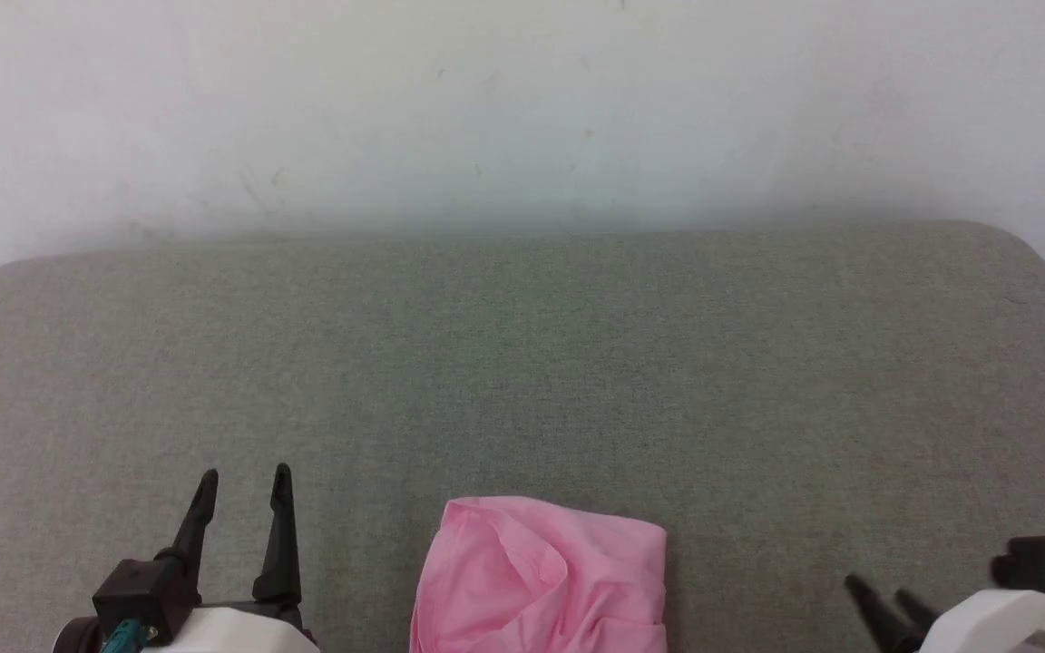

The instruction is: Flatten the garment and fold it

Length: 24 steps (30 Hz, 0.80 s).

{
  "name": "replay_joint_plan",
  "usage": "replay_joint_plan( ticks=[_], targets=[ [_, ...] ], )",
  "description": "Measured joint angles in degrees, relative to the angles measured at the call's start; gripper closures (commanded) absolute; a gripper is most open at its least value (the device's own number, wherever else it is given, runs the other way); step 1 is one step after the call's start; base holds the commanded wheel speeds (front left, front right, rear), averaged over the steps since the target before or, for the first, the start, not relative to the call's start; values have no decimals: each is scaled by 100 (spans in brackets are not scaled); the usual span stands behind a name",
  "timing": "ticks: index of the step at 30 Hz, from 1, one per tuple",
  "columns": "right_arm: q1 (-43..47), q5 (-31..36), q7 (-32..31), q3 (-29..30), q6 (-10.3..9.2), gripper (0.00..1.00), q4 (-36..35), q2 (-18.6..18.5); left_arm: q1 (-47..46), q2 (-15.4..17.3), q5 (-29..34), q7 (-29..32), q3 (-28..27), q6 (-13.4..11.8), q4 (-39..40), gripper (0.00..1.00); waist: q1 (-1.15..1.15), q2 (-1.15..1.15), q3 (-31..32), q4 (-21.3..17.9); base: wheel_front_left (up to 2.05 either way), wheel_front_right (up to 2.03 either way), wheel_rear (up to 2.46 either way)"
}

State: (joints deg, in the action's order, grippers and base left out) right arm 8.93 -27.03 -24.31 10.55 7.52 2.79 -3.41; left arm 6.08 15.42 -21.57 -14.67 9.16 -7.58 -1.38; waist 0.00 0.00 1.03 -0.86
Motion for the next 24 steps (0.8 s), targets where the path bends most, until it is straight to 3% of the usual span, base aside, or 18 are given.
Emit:
replay_joint_plan(
  ticks=[4, 7, 16, 21, 22, 23, 24],
  targets=[
    [-48, -804, -1237, -223, -1, 0, 468, 7, -2, -38, 15, 0, -13, 59, 13, 0, 0, 0, -29, 75, 0, 0, 0],
    [-154, -1521, -1672, -533, -1, 0, 743, 27, -14, -81, 51, -1, -20, 105, 14, 0, 0, 0, -64, 164, 0, 0, 0],
    [-1116, -3060, -1489, -1755, -1, 0, 1824, 36, -88, -214, 103, -5, -11, 209, -20, 0, 0, 0, -202, 437, 0, 0, 0],
    [-1494, -3182, -1374, -2241, 5, 0, 2370, 37, -170, -258, 148, -5, -34, 286, -33, 0, 0, 0, -298, 564, 0, 0, 0],
    [-1574, -3207, -1371, -2320, 10, 5, 2464, 33, -174, -264, 154, -5, -42, 298, -36, 0, 0, 0, -319, 581, 0, 0, 0],
    [-1639, -3200, -1328, -2383, 12, 58, 2551, 35, -181, -271, 158, -5, -47, 299, -46, 0, 0, 0, -335, 599, 0, 0, 0],
    [-1703, -3198, -1285, -2439, 13, 85, 2636, 35, -187, -280, 163, -5, -55, 302, -56, 0, 0, 0, -347, 616, 0, 0, 0]
  ],
)
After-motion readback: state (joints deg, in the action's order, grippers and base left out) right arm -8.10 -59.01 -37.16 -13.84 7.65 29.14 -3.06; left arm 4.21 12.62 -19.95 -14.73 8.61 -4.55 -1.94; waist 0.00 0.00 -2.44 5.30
